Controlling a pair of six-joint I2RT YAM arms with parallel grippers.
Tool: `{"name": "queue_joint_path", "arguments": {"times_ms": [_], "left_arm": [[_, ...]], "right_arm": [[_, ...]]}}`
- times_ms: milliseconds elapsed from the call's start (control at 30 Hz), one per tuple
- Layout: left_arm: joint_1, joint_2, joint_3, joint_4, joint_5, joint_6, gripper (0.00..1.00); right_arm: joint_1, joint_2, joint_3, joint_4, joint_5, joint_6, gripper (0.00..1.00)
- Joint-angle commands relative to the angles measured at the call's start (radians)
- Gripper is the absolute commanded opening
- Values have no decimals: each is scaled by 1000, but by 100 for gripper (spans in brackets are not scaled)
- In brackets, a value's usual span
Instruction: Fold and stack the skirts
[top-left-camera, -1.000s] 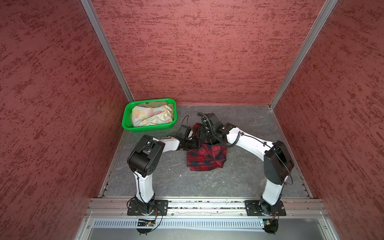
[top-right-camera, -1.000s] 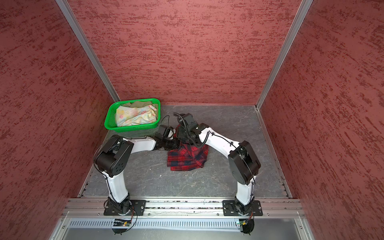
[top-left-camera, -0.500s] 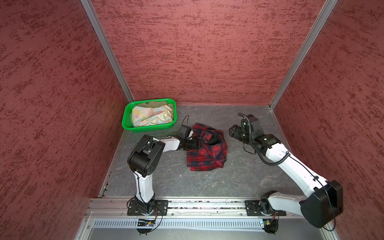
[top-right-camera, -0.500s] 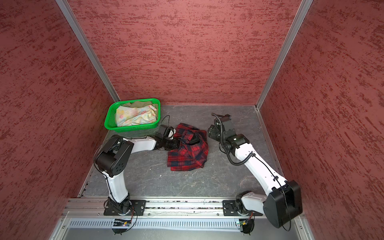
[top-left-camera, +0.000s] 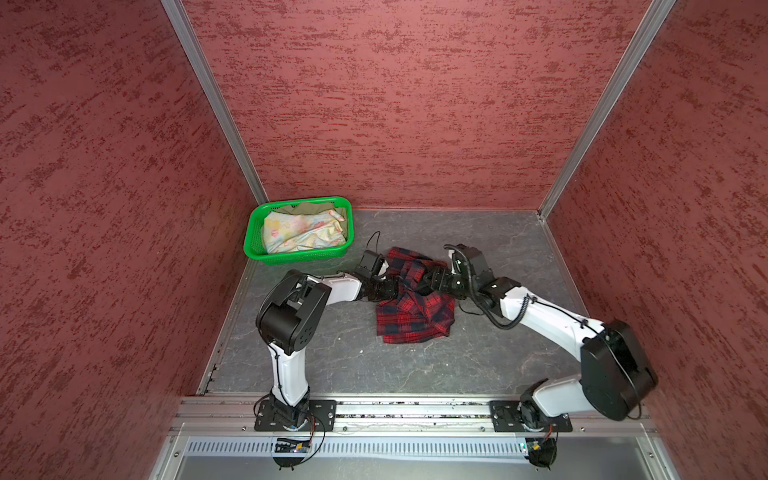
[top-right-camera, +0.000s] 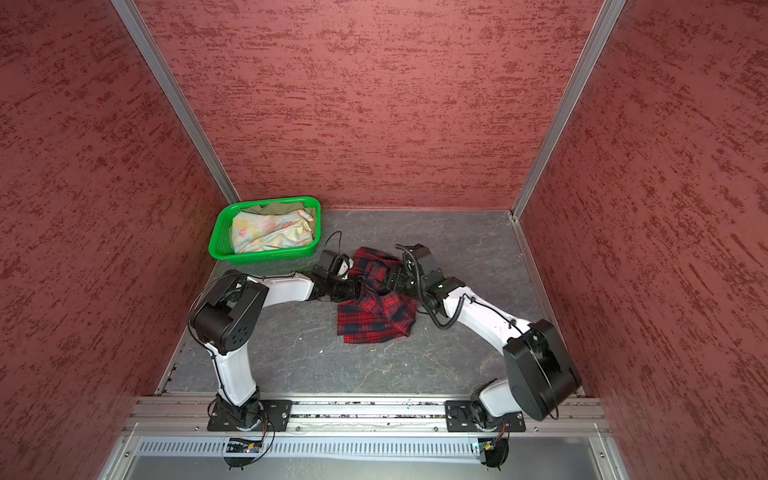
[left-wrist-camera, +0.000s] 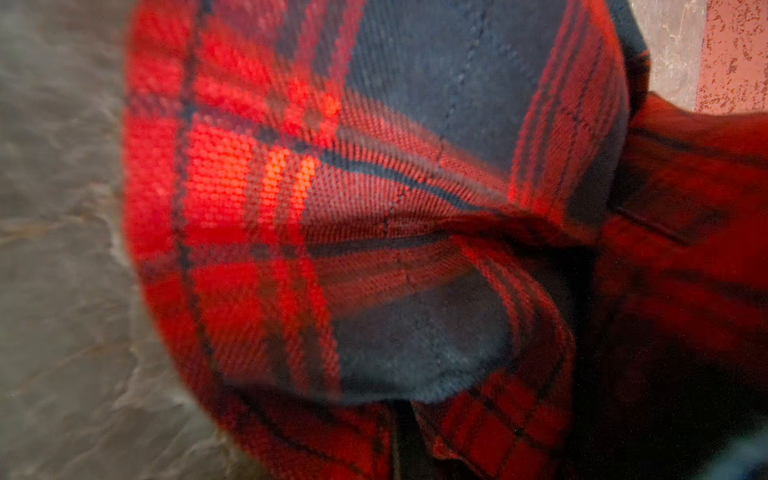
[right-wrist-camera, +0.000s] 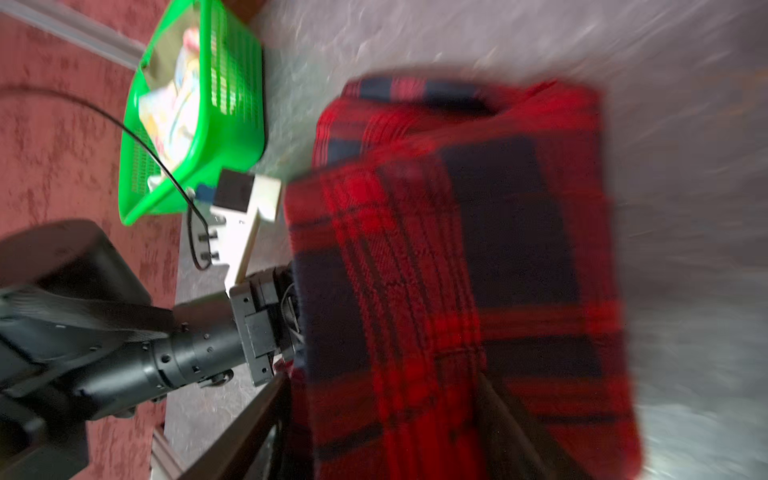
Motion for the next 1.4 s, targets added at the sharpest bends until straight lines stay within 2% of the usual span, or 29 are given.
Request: {"name": "queue_joint_path", "arguments": {"times_ms": [0,167,333,533,733,833,967,1033,1133,1367], "left_arm": [[-17,17,-10,-75,12,-2,9],[-20,24,-16,-63,19,-8,9],[-24,32,-24,-43,26,-15,8],[-26,28,-36,-23,35,-23,8],[11,-39,-38,-36,96,-17,9],[63,-95,-52,-34,167,-20,17],[138,-166,-111,9,250,-47,43],[157,-199,-127,-6,250,-38,51],[187,-246,-158,-16,244,-41,54],[202,-282,-214,-43,178,-17,53]], "right_arm": [[47,72,28,118,-30,63,68],[79,164,16,240,-42,141,66],[95,218,40,303,-48,229,75],[101,245,58,223,18,268,78],[101,215,104,87,96,190,79],[100,209,171,-22,139,123,80],[105,196,206,-105,198,74,82],[114,197,233,-156,235,49,83],[131,217,291,-236,289,11,83],[199,330,462,-420,399,-35,84]]}}
